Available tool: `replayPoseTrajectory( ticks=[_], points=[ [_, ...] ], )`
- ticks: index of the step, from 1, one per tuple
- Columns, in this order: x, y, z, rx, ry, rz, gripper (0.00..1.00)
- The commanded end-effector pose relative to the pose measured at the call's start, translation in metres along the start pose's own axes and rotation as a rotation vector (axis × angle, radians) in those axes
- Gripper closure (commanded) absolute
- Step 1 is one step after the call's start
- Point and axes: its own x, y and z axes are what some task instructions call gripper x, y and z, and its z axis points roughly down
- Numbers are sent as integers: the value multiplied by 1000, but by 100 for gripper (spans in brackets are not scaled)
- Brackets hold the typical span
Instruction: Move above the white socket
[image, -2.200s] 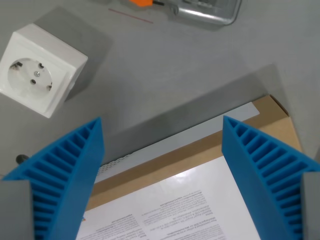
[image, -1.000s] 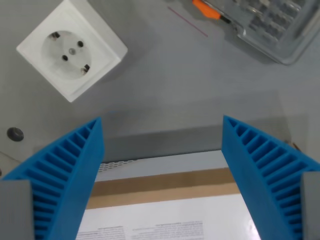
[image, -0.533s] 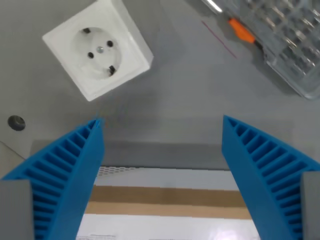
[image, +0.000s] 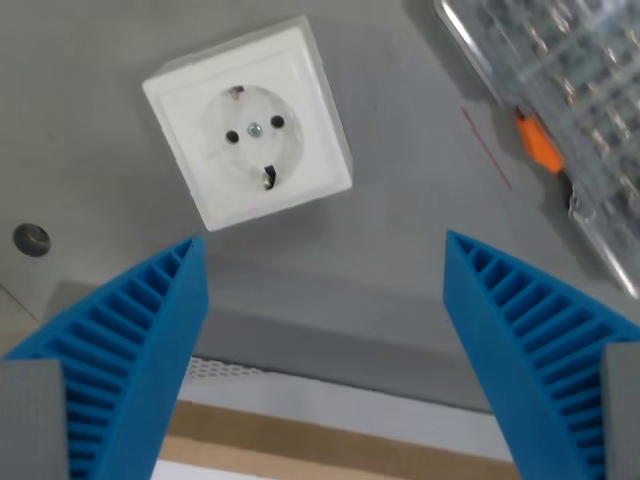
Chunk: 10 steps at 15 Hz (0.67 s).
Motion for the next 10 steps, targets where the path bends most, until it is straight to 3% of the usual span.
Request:
replayPoseTrajectory(
  ticks=[1,10],
  points=[
    [2,-8,6,-31,135,-279,0],
    [13,-19,17,-37,149,-326,0]
  ],
)
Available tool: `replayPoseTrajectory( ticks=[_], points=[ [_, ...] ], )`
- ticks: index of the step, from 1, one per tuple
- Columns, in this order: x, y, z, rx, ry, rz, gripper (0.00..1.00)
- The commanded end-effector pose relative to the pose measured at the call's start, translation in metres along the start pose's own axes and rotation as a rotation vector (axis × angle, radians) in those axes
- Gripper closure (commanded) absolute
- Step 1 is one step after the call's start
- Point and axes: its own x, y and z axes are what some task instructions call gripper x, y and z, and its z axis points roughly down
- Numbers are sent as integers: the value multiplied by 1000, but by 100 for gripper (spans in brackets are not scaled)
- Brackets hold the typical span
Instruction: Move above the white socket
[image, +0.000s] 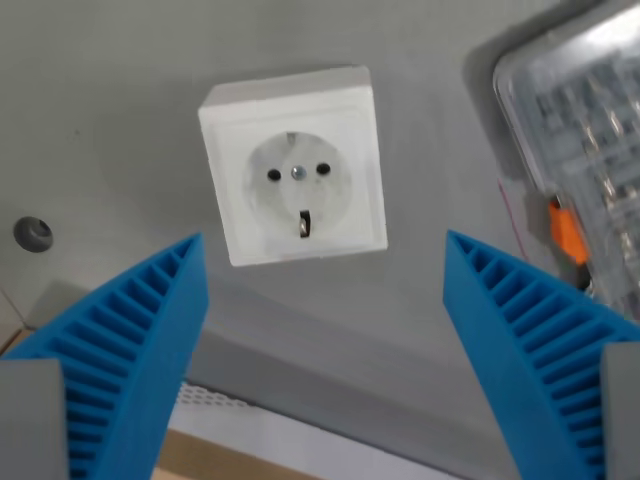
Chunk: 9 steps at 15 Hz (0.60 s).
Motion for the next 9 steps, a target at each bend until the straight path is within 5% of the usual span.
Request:
replayPoseTrajectory(
  ticks=[1,9],
  points=[
    [0,-7,6,-49,140,-153,0],
    [5,-9,9,-45,140,-131,0]
  ],
)
